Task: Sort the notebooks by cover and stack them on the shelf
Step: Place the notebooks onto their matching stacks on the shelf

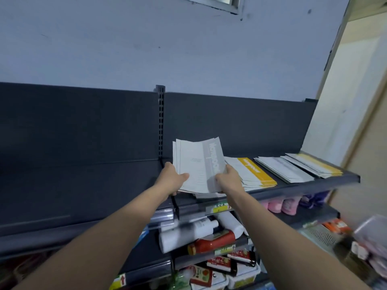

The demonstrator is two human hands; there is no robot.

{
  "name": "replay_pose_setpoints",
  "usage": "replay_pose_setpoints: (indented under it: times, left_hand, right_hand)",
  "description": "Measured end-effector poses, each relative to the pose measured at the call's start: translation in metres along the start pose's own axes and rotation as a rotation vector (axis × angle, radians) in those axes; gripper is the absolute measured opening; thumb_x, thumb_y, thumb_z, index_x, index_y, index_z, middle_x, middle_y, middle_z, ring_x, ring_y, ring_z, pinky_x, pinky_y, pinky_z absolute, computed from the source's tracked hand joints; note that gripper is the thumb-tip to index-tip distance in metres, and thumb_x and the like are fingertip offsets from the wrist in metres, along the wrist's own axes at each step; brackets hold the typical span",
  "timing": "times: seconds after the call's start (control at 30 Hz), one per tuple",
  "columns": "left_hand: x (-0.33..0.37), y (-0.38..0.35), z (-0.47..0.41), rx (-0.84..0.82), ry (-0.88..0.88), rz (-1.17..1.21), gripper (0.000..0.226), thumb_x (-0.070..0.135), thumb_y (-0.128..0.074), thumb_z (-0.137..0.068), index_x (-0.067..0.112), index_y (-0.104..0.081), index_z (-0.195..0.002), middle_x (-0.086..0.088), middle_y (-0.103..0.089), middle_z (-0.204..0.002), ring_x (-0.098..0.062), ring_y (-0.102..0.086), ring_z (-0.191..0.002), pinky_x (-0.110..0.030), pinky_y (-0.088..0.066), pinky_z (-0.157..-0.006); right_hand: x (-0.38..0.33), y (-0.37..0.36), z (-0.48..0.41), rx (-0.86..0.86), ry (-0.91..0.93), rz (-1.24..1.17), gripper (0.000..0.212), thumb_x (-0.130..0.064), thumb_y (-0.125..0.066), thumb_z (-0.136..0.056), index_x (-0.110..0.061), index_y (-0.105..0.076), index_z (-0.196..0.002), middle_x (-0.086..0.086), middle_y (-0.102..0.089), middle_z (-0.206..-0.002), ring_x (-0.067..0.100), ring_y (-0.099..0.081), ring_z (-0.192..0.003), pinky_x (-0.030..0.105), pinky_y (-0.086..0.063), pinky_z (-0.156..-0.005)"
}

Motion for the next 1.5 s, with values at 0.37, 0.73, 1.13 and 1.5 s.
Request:
replay_pose_setpoints:
  times: [0.37, 0.73, 1.13, 1.5]
  left_hand:
    - [-0.003, -0.044, -0.06, -0.078, 0.019, -0.329, 0.064, 0.051, -0.065, -0.078, 0.019, -0.044, -0.13, 0.001, -0.069, -0.094, -0.017, -0.058, -0.057, -0.025, -0.043, -0.048]
    - [-0.007, -0.061, -0.066, -0.097, 0.127, -0.678, 0.044, 0.052, -0.057, -0.085, 0.018, -0.041, -0.063, 0.005, -0.047, -0.065, -0.014, -0.049, -0.065, -0.022, -0.032, -0.053]
    - [0.004, -0.053, -0.034, 0.055, 0.109, -0.891, 0.045, 0.054, -0.042, -0.094, 0.014, -0.058, -0.107, -0.003, -0.062, -0.11, -0.023, -0.059, -0.1, -0.03, -0.045, -0.074]
    - [-0.013, 0.061, 0.04, 0.356, 0.147, -1.153, 0.028, 0.031, -0.048, -0.098, 0.008, -0.059, -0.109, -0.008, -0.056, -0.115, -0.026, -0.052, -0.11, -0.037, -0.048, -0.08]
  right_hand:
    - [0.034, 0.017, -0.081, 0.008, -0.082, 0.265, 0.03, -0.009, -0.047, -0.086, -0.016, -0.048, -0.115, 0.004, -0.059, -0.105, 0.029, -0.059, -0.098, 0.049, -0.053, -0.088]
    - [0.051, 0.012, -0.11, -0.157, -0.059, 0.72, 0.033, -0.019, -0.056, -0.085, -0.005, -0.059, -0.114, 0.011, -0.062, -0.116, 0.031, -0.059, -0.107, 0.03, -0.046, -0.083]
    - [0.042, 0.002, -0.106, -0.21, 0.329, 1.136, 0.041, -0.022, -0.04, -0.095, -0.011, -0.044, -0.134, 0.013, -0.042, -0.136, 0.031, -0.038, -0.128, 0.038, -0.035, -0.101]
    - [-0.012, -0.101, -0.043, -0.448, 0.784, 1.003, 0.041, -0.033, -0.051, -0.094, -0.015, -0.048, -0.13, 0.01, -0.047, -0.13, 0.028, -0.041, -0.122, 0.037, -0.038, -0.097]
Point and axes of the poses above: each hand's wrist, its own z-axis away from the middle knuckle, its own y-axis out of the back of the hand, x = y × z, the point moved 3 cm from there along -z, towards the middle knuckle
